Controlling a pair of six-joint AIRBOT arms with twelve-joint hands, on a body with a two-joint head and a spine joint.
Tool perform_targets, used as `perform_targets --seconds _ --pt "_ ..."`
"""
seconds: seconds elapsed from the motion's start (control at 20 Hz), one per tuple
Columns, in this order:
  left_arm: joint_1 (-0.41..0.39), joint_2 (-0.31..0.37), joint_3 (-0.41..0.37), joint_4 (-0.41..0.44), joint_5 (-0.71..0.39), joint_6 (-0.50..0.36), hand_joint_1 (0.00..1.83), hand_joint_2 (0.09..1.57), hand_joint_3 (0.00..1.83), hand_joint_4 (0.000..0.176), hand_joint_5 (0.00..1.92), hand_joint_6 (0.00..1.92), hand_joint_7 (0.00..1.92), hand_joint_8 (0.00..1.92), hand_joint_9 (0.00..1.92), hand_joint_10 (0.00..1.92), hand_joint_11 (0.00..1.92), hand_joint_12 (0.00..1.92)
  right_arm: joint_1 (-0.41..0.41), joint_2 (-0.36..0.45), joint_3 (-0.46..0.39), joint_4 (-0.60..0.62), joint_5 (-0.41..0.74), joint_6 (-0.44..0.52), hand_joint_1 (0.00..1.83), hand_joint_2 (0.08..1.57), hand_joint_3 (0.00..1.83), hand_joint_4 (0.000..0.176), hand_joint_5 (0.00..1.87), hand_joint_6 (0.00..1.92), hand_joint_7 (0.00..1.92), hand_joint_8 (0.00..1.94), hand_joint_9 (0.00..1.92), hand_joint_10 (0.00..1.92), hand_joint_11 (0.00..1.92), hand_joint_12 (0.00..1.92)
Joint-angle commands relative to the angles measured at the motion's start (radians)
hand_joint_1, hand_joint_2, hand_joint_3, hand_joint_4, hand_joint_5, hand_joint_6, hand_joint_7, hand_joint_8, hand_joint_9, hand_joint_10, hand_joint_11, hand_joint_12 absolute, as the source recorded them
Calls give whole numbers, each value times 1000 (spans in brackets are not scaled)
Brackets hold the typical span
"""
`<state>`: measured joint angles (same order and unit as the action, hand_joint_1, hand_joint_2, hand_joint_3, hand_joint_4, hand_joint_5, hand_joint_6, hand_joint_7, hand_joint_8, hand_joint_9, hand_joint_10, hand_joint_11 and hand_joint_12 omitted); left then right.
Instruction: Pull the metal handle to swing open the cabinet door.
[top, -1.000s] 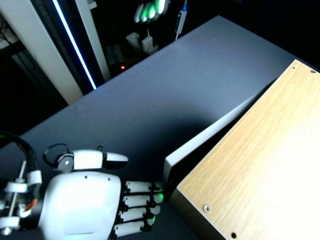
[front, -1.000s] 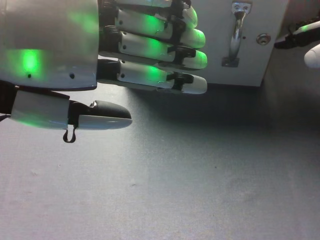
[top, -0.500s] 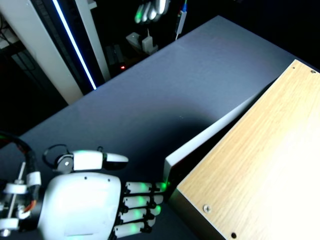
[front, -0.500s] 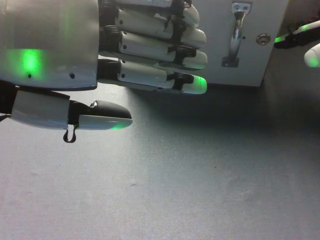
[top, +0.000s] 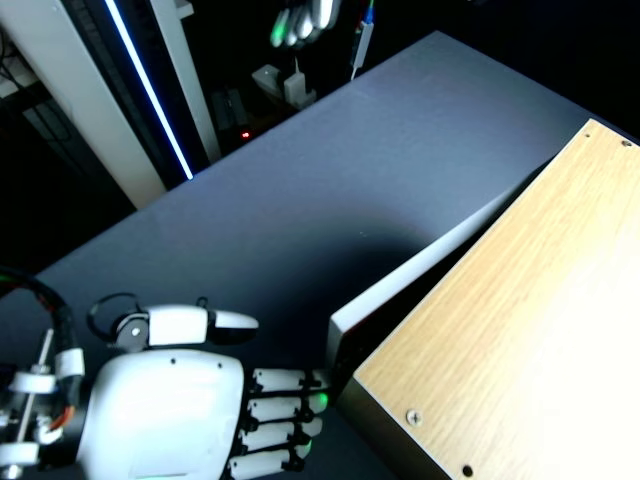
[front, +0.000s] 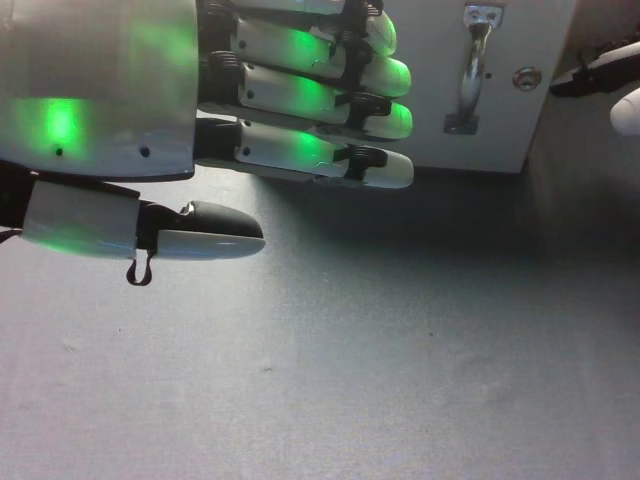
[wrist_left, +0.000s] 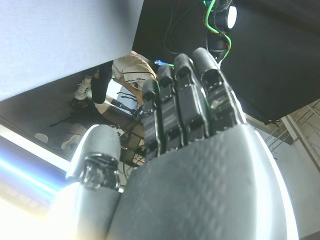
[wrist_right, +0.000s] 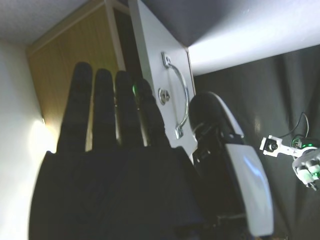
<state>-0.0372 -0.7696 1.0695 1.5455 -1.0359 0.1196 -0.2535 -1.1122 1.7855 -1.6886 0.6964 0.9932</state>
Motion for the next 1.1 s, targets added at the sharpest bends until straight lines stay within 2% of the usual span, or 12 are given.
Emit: perform_targets --seconds 0.0,0.35,0.6,0.75,1.05 --pt "-9 6 -4 -97 -20 6 0 1571 123 0 361 3 369 3 339 6 0 792 15 8 11 58 -2 6 0 1571 110 0 99 4 115 3 111 3 0 415" --pt "-9 6 -4 -97 -20 6 0 1571 112 0 343 1 347 2 326 3 8 777 15 8 6 58 -4 6 0 1571 111 0 86 0 116 2 110 1 0 419" --pt "-9 6 -4 -97 -20 6 0 1571 97 0 352 1 351 0 324 0 6 761 15 8 -45 66 -46 6 0 1571 100 0 91 4 101 2 92 1 0 372" --pt "-9 6 -4 -97 -20 6 0 1571 100 0 344 2 342 1 315 1 0 754 15 8 -77 76 -82 6 0 1571 92 0 102 5 110 3 103 3 0 406" --pt "-9 6 -4 -97 -20 6 0 1571 109 0 364 3 359 2 331 3 29 750 15 12 -110 77 -47 6 0 1571 89 0 109 3 114 2 102 1 0 385"
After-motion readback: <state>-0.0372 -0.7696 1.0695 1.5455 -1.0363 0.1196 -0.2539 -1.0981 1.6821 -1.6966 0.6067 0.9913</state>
